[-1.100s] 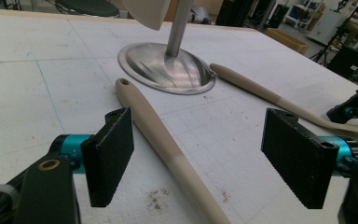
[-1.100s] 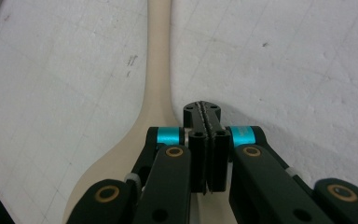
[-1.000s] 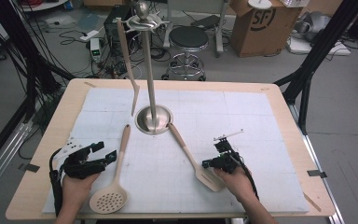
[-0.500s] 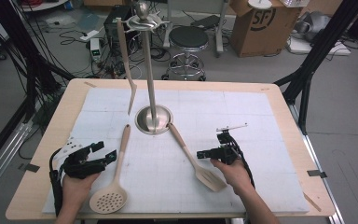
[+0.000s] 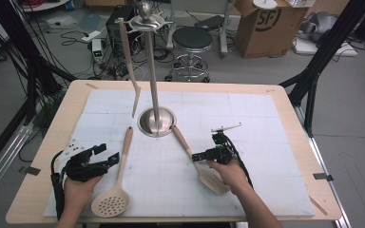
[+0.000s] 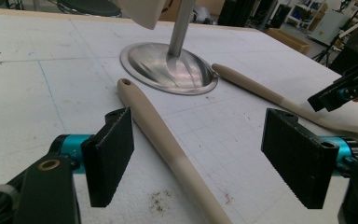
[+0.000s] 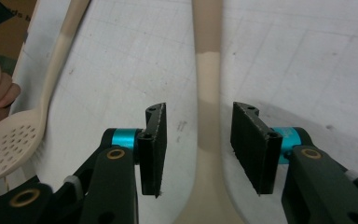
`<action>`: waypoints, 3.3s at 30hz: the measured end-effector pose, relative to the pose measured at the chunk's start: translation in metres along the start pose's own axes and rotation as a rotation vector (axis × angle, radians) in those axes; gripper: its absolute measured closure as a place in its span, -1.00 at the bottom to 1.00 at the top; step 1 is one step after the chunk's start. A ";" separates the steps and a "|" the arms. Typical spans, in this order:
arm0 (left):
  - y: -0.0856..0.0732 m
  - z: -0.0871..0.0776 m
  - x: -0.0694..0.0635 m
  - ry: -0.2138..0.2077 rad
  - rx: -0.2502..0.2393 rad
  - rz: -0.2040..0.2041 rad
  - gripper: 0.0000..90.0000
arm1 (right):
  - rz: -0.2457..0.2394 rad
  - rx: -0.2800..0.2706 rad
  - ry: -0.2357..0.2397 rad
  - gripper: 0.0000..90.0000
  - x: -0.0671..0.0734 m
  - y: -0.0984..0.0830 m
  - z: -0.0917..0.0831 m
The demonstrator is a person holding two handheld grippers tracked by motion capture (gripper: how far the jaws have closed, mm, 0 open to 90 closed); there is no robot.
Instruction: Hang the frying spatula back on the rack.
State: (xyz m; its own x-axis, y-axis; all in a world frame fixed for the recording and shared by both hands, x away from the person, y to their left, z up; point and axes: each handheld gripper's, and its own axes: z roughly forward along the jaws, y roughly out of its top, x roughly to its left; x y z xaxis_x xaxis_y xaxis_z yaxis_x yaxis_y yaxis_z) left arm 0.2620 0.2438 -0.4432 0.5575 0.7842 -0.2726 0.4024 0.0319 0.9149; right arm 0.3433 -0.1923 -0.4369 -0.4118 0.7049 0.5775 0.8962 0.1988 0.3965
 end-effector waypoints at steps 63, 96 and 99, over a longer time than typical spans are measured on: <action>-0.001 -0.001 0.000 0.001 0.001 -0.006 -0.42 | -0.004 -0.068 0.038 0.74 -0.007 -0.003 -0.003; -0.001 -0.003 0.002 0.004 -0.006 -0.011 -0.42 | -0.169 -0.331 0.181 0.74 0.047 0.026 -0.038; -0.001 -0.003 0.002 0.003 -0.006 -0.011 -0.42 | -0.176 -0.363 0.191 0.74 0.050 0.029 -0.041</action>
State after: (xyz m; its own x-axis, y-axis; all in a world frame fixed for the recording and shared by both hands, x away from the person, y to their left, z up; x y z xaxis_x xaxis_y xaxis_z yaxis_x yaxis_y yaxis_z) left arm 0.2604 0.2475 -0.4434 0.5506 0.7859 -0.2814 0.4039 0.0441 0.9137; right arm 0.3418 -0.1792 -0.3675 -0.6068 0.5363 0.5867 0.7077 0.0284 0.7059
